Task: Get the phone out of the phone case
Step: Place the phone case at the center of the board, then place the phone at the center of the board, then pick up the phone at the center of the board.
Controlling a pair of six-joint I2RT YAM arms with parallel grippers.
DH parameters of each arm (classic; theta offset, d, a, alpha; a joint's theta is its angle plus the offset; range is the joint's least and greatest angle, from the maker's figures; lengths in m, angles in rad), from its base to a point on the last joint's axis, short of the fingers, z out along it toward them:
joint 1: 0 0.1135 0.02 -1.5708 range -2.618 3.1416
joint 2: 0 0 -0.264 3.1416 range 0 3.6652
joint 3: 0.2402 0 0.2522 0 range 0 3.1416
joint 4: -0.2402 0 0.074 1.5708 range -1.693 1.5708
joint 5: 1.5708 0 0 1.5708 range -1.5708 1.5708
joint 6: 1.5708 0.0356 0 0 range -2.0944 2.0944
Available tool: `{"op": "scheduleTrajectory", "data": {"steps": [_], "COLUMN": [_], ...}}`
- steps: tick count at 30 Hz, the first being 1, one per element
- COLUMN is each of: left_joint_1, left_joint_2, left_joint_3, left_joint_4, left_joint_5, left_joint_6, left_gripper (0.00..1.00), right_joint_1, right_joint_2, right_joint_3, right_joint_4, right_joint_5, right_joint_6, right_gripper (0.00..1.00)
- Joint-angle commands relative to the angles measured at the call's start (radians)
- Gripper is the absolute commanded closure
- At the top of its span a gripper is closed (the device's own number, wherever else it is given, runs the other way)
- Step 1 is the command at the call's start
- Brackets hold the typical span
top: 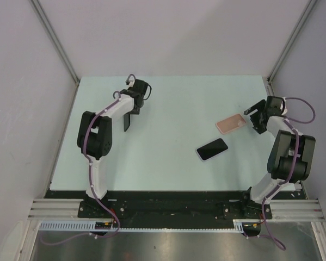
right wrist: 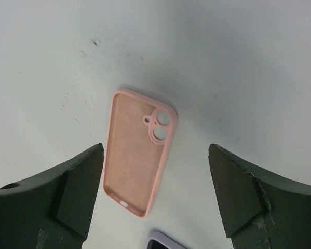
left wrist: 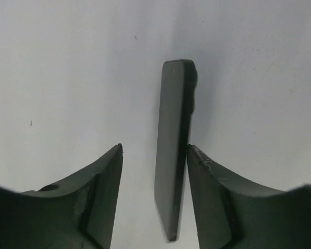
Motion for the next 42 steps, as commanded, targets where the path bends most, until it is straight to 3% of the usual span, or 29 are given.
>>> {"op": "scheduleTrajectory", "data": {"steps": [1,5,9,13,17,24,26,33,35,37,42], "left_joint_1": [0.014,0.007,-0.004,-0.007,-0.010,-0.015,-0.015,-0.018,-0.031,-0.050,-0.107], "left_joint_2": [-0.014,-0.122,-0.376,-0.569,-0.712,-0.844,-0.855,-0.861,-0.861,-0.861,-0.855], "left_joint_3": [0.070,0.006,-0.135,-0.301,-0.447,-0.587,-0.602,-0.607,-0.614,-0.616,-0.614], "left_joint_4": [0.009,0.046,0.130,0.150,0.158,0.169,0.169,0.159,0.159,0.165,0.150], "left_joint_5": [0.055,0.153,0.293,0.431,0.549,0.617,0.617,0.696,0.744,0.774,0.794], "left_joint_6": [0.018,-0.021,-0.058,-0.078,-0.100,-0.125,-0.121,-0.105,-0.101,-0.078,-0.067], "left_gripper": [0.35,0.29,0.21,0.23,0.23,0.25,0.25,0.22,0.23,0.30,0.28], "right_joint_1": [0.066,0.210,0.319,0.370,0.460,0.570,0.604,0.742,0.768,0.778,0.747], "right_joint_2": [-0.109,-0.157,-0.209,-0.303,-0.346,-0.271,-0.233,0.013,0.070,0.090,0.140], "right_joint_3": [0.028,-0.020,-0.141,-0.364,-0.437,-0.413,-0.385,-0.073,-0.002,0.026,0.034], "right_joint_4": [-0.211,-0.281,-0.267,-0.178,-0.149,-0.114,-0.121,-0.388,-0.422,-0.445,-0.490], "right_joint_5": [0.114,0.108,0.022,-0.076,-0.039,0.022,0.111,0.424,0.447,0.465,0.489], "right_joint_6": [-0.092,-0.080,0.016,0.133,0.231,0.322,0.313,0.182,0.174,0.167,0.170], "right_gripper": [0.14,0.11,0.11,0.12,0.10,0.10,0.10,0.10,0.09,0.09,0.03]}}
